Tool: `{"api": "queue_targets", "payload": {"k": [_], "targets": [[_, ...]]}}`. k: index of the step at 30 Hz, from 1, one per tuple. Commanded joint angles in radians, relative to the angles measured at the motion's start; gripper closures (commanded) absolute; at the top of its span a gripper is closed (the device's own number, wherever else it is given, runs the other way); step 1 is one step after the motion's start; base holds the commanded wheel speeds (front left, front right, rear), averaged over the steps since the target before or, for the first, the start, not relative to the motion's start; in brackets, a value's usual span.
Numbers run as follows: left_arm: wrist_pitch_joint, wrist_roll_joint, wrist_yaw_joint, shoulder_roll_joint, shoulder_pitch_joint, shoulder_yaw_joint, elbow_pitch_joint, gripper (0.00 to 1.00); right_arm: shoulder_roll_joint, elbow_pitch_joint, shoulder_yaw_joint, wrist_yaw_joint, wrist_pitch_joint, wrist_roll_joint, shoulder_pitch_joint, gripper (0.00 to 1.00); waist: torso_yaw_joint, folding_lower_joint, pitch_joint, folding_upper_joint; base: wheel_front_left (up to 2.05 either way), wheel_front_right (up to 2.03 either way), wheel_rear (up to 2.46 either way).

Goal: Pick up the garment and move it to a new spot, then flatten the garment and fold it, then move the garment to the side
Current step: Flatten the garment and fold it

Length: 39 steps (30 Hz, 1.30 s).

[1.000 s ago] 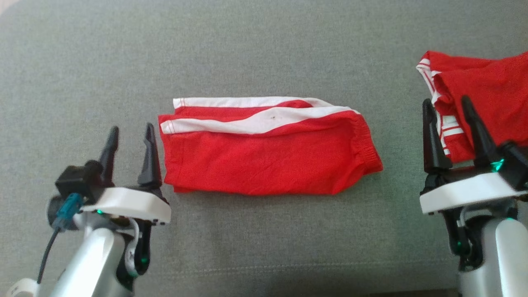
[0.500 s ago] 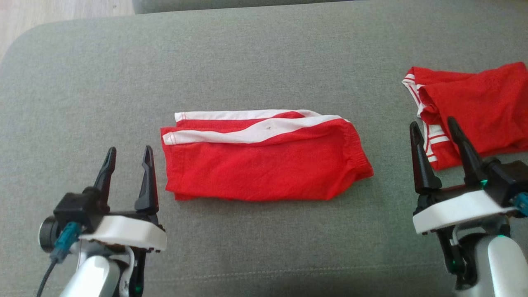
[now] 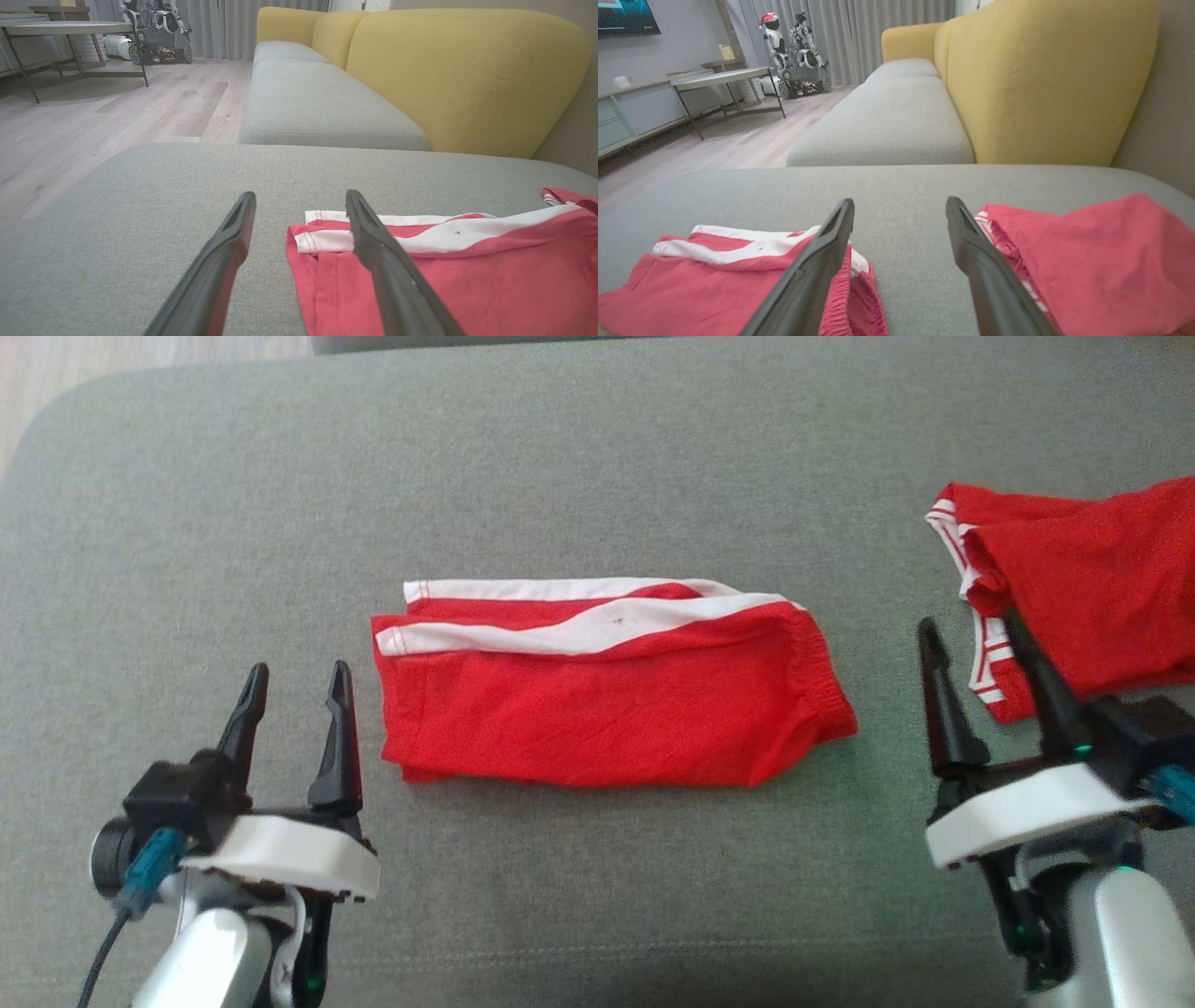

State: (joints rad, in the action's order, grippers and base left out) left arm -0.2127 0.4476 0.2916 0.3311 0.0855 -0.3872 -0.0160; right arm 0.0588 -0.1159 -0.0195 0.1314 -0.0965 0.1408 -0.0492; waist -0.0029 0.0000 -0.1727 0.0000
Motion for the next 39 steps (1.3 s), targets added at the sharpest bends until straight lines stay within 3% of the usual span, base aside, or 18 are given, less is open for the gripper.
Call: {"api": "queue_targets", "payload": {"k": [1, 4, 10, 17, 24, 26, 30, 39], "targets": [[-0.003, 0.004, 0.003, 0.021, 0.06, 0.034, -0.028, 0.0, 0.016, -0.012, -0.04, -0.001, -0.011, 0.01, -0.044, 0.0, 0.01, 0.0, -0.016, 0.0, 0.0, 0.0, 0.0], [-0.004, 0.004, -0.003, 0.017, 0.076, 0.03, -0.023, 0.0, 0.026, 0.028, -0.076, -0.001, -0.02, 0.02, -0.076, 0.0, 0.021, 0.0, -0.034, 0.0, 0.0, 0.0, 0.0], [-0.012, 0.004, -0.019, -0.002, 0.116, 0.012, 0.004, 0.0, 0.049, 0.225, -0.167, -0.001, -0.037, 0.05, -0.18, 0.0, 0.054, 0.0, -0.082, 0.0, 0.0, 0.0, 0.0], [-0.027, 0.009, -0.026, -0.025, 0.139, 0.013, 0.035, 0.0, 0.06, 0.465, -0.159, -0.001, -0.051, 0.078, -0.268, 0.0, 0.07, 0.0, -0.119, 0.0, 0.0, 0.0, 0.0], [-0.038, 0.007, -0.032, -0.033, 0.151, 0.021, 0.049, 0.0, 0.068, 0.569, -0.203, -0.001, -0.132, 0.166, -0.292, 0.0, 0.07, 0.0, -0.13, 0.0, 0.0, 0.0, 0.0], [-0.039, 0.005, -0.033, -0.033, 0.154, 0.023, 0.05, 0.0, 0.075, 0.575, -0.219, -0.001, -0.149, 0.193, -0.299, 0.97, 0.067, 0.0, -0.132, 0.0, 0.0, 0.0, 0.0], [-0.041, 0.002, -0.033, -0.032, 0.155, 0.026, 0.05, 0.0, 0.089, 0.566, -0.239, -0.001, -0.163, 0.236, -0.309, 1.0, 0.059, 0.0, -0.132, 0.0, 0.0, 0.0, 0.0], [-0.044, 0.003, -0.029, -0.029, 0.144, 0.033, 0.053, 0.0, 0.192, 0.512, -0.2, -0.001, -0.19, 0.283, -0.273, 1.0, 0.041, 0.0, -0.113, 0.0, 0.0, 0.0, 0.0]]}}
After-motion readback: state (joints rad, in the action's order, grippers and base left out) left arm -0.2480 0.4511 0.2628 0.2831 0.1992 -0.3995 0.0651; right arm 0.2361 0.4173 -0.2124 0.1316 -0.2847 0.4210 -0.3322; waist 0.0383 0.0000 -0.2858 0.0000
